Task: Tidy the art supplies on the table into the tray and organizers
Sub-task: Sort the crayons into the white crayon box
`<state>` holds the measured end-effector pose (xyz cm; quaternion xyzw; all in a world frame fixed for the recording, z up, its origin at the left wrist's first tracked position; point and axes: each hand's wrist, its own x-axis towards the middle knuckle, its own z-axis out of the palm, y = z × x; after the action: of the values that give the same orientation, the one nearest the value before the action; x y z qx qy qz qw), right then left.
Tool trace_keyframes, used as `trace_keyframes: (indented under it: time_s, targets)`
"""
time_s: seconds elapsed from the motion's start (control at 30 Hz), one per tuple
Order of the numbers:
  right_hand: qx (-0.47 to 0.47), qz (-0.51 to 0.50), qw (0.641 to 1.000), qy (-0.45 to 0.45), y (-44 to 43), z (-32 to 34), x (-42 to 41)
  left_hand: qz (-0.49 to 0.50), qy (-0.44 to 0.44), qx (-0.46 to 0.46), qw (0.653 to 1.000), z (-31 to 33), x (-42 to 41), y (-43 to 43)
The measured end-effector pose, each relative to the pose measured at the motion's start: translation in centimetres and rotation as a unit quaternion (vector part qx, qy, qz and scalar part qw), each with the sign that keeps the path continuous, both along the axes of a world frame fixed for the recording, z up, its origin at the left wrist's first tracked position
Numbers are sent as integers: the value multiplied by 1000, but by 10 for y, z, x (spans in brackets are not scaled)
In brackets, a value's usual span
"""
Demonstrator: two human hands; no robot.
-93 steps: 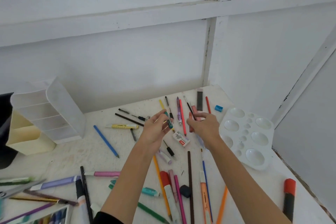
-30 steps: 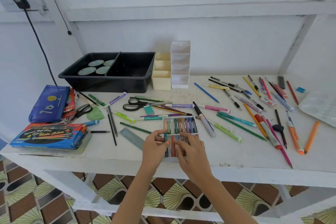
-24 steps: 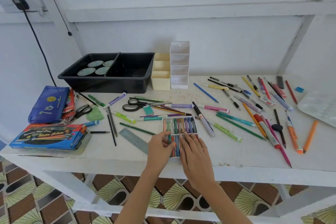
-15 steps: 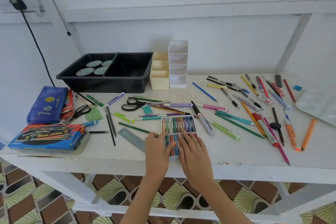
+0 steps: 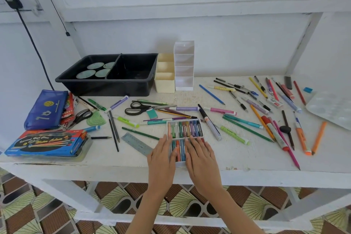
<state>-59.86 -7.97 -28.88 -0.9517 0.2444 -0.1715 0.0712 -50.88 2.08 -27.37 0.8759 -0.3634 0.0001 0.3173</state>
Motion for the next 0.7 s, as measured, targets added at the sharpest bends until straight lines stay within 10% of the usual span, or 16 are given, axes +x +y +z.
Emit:
trace_keyframes:
  time_s: [0.33,0.7]
  targets:
    - [59,13,998,33,0,0,1,-10,-236,103,966,-15,3,-4]
    - [277,-31,921,-273,-29,32,-36,-4,-124,32,992,12,-30,-50]
